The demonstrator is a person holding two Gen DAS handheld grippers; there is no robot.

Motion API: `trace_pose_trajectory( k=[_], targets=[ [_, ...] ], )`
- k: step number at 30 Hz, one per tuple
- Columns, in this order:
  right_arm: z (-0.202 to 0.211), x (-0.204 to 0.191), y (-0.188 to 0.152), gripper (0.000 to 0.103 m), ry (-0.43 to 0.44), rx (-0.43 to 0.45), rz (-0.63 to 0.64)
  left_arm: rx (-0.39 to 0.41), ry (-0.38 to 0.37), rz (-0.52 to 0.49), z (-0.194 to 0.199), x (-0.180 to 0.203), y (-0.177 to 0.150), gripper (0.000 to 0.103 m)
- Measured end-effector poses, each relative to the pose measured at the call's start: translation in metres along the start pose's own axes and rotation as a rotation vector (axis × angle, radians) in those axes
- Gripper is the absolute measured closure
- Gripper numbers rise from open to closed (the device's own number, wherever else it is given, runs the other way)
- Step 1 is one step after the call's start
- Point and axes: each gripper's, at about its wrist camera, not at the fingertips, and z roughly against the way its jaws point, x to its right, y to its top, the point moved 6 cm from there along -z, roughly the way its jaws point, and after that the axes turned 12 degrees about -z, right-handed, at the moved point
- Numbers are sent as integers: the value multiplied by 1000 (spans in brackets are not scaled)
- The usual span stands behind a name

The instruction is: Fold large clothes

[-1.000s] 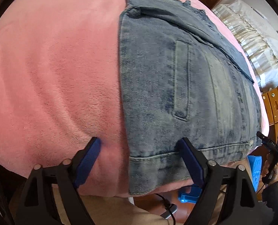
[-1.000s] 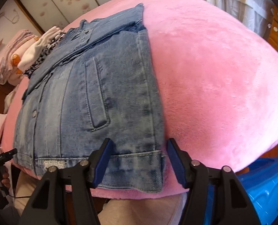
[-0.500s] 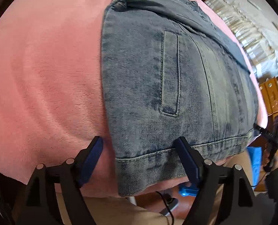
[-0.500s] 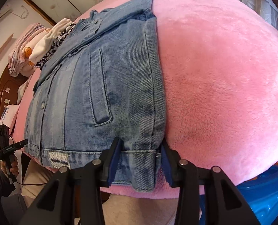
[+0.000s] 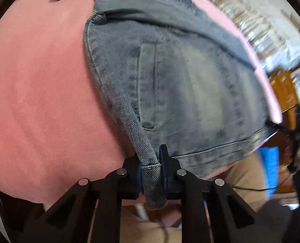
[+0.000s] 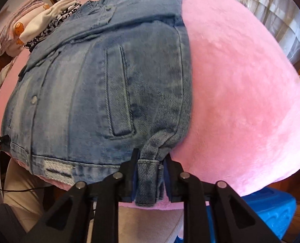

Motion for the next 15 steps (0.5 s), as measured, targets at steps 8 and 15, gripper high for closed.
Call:
trace_pose_trajectory(
  k=[8, 15],
  targets=[
    [69, -34, 45, 84, 211, 144, -87, 263, -241, 145, 75, 4, 56, 92],
    [121, -65, 125, 84, 359, 288, -161, 441, -261, 283, 111, -30, 149, 92]
  ],
)
